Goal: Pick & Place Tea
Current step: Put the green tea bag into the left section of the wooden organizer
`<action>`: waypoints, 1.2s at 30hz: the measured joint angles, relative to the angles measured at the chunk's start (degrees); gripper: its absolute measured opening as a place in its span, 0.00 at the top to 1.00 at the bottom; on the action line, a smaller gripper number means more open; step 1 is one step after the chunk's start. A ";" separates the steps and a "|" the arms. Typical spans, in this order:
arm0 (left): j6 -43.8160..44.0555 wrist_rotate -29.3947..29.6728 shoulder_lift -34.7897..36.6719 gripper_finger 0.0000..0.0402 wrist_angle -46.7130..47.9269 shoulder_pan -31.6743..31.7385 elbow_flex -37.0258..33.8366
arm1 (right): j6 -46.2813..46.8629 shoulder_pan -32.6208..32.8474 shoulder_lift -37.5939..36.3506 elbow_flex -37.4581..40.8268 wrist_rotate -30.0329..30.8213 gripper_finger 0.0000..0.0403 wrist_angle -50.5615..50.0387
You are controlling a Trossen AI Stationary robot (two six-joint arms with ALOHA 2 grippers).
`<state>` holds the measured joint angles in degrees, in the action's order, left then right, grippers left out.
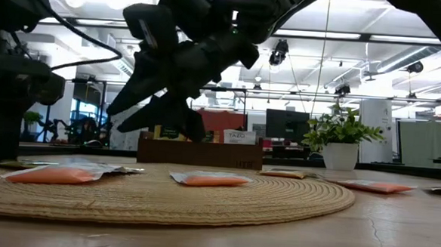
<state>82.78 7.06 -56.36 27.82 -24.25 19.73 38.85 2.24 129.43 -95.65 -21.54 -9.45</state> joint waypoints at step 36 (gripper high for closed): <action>-6.38 5.38 -12.00 0.83 -20.05 -5.86 1.58 | -6.52 -0.73 0.00 3.97 6.51 0.72 -2.35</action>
<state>76.40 12.43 -68.35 7.77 -30.11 21.30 32.34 1.52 129.43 -91.68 -15.03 -11.80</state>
